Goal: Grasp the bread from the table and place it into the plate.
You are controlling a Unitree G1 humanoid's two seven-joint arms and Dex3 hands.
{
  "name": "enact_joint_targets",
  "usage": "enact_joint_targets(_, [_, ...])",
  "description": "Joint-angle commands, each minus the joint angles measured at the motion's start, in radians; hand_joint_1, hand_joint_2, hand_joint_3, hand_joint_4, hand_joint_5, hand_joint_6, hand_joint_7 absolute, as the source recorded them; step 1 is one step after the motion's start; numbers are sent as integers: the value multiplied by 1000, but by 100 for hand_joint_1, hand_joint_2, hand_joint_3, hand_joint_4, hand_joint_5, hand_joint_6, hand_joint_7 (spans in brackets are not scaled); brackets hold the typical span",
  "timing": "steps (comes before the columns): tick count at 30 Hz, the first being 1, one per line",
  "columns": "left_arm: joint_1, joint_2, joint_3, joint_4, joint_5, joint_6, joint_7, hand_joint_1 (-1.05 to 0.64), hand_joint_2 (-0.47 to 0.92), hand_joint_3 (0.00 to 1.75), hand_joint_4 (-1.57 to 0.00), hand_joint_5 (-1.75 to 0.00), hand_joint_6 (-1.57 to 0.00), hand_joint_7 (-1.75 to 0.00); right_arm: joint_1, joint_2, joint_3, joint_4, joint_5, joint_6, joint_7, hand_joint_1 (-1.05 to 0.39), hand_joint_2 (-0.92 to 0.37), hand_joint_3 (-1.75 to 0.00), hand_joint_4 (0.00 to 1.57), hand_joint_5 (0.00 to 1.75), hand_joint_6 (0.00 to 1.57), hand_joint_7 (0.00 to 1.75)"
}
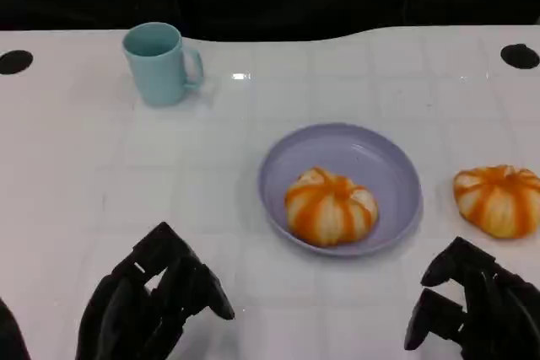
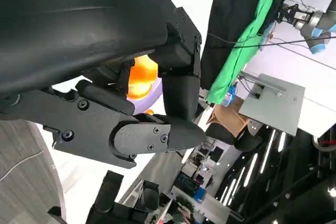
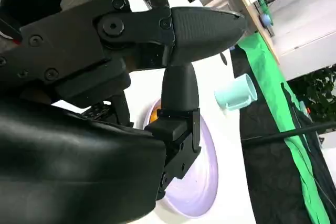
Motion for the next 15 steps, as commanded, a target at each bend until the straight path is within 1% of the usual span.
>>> enact_joint_targets(1, [7, 13, 5, -5, 21, -12, -5, -57, 92, 40, -70, -175, -46, -175, 0, -2, -3, -1, 0, -17, -2, -54, -92, -44, 61, 175, 41, 163])
enact_joint_targets(8, [-11, 4, 2, 24, 43, -46, -16, -58, 92, 41, -72, -175, -48, -175, -8, 6, -12, 24, 1, -42, 4, -52, -92, -46, 61, 175, 42, 165])
enact_joint_targets(11, [-19, 2, 2, 38, 42, -51, -20, -57, 92, 41, -72, -175, -48, -175, -15, 6, -15, 30, 2, -42, 1, -53, -92, -45, 60, 175, 41, 164])
enact_joint_targets(15, [-29, 5, 7, 57, 32, -50, -40, -57, 92, 42, -73, -175, -47, -175, -17, 17, -12, 42, -8, -57, -7, -52, -92, -42, 62, 175, 45, 162])
